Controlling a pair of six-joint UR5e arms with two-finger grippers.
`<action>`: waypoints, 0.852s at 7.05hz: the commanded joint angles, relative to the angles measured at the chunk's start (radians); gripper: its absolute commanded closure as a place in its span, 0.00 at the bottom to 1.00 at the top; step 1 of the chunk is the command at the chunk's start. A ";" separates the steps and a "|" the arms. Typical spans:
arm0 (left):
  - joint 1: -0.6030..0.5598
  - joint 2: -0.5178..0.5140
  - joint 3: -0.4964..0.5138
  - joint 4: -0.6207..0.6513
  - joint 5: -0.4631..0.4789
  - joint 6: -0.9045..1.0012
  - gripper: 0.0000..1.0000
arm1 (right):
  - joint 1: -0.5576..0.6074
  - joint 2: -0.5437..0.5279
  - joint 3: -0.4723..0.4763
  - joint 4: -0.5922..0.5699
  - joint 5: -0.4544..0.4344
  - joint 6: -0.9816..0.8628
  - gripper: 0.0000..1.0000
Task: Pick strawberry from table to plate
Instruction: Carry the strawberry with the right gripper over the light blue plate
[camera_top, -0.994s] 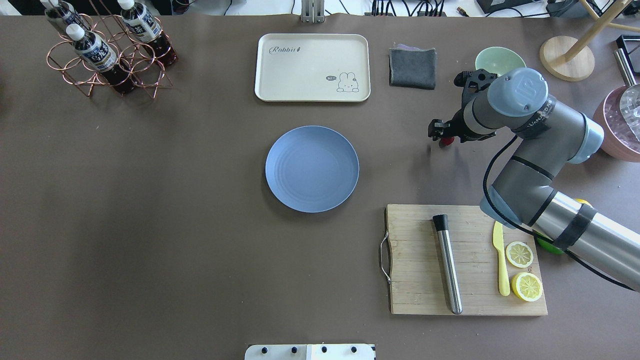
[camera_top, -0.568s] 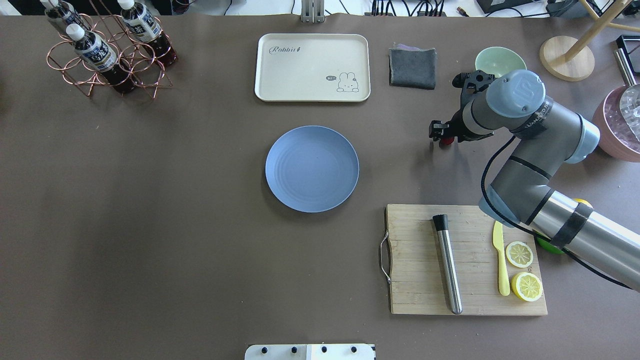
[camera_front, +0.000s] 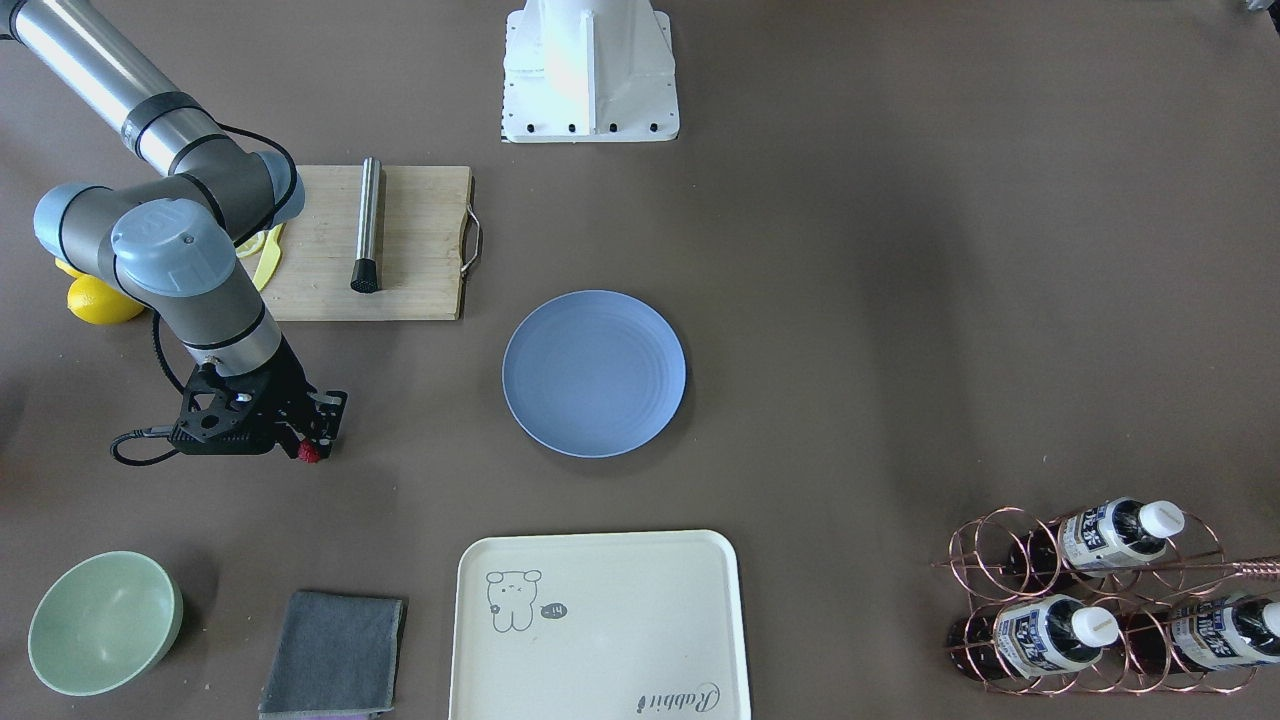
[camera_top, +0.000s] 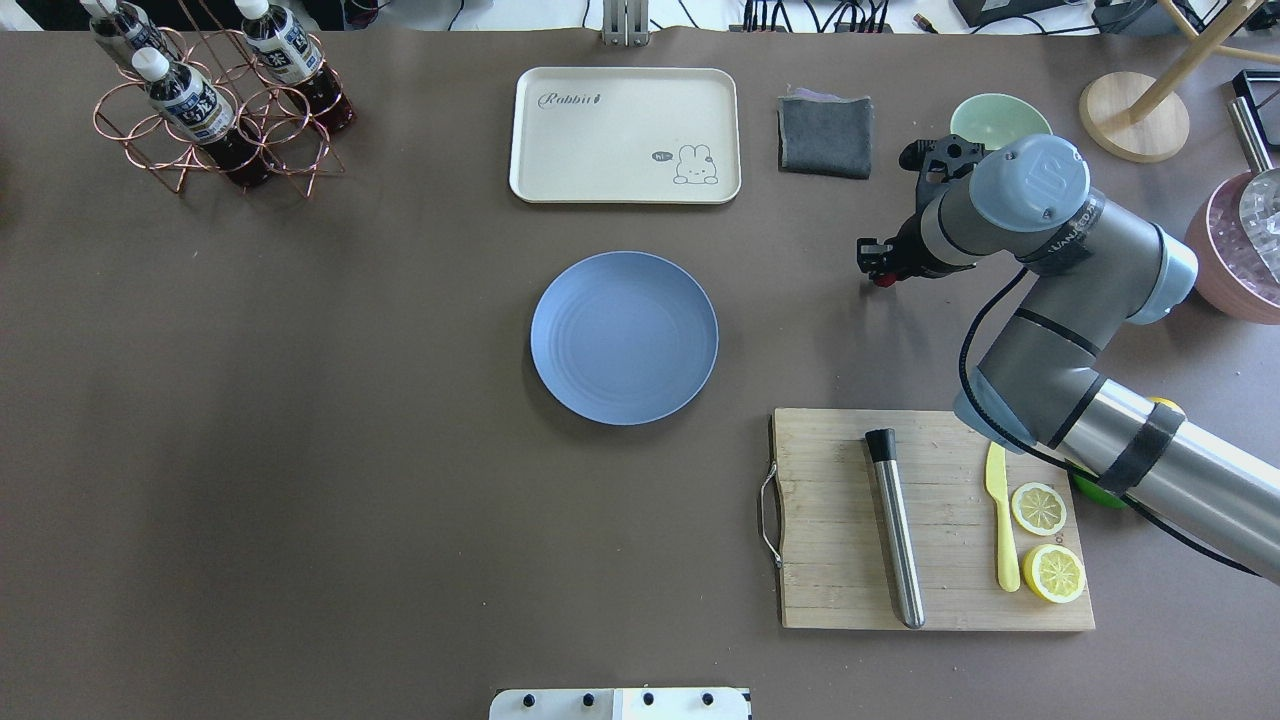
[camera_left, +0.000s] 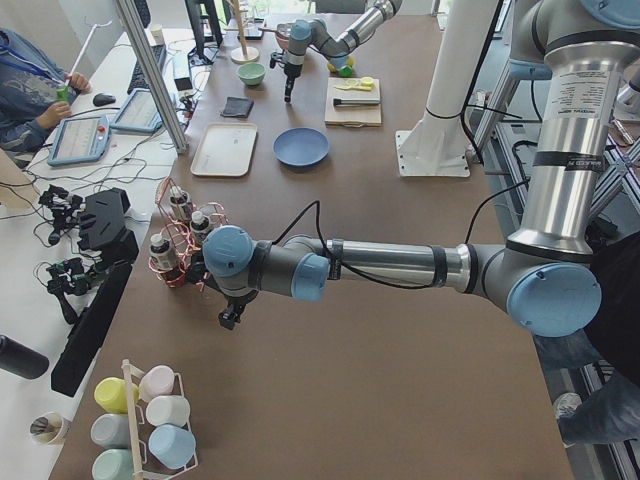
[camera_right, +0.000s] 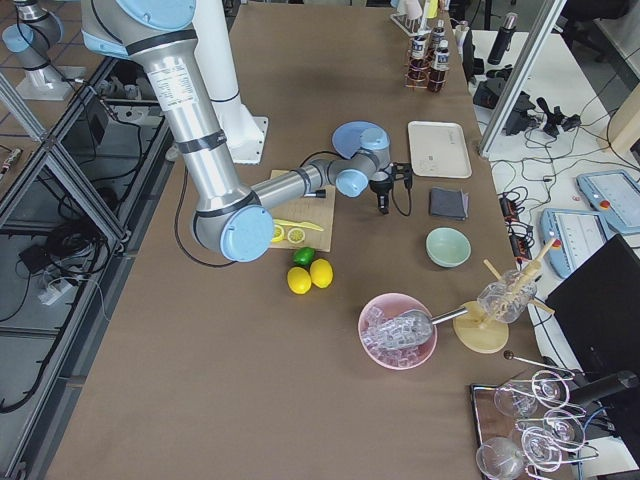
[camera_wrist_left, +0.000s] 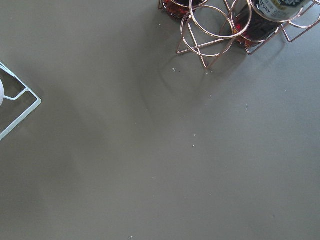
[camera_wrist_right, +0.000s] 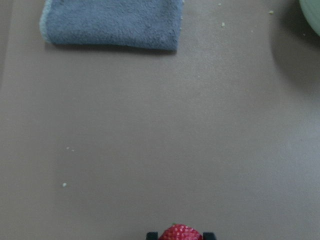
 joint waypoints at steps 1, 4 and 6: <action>0.000 0.000 0.000 0.000 0.000 0.000 0.02 | 0.002 0.031 0.063 -0.054 0.001 0.035 1.00; 0.000 0.000 0.000 0.002 0.001 -0.003 0.02 | -0.106 0.247 0.068 -0.218 -0.088 0.387 1.00; 0.000 0.008 -0.004 0.002 0.001 -0.002 0.02 | -0.227 0.322 0.062 -0.295 -0.210 0.547 1.00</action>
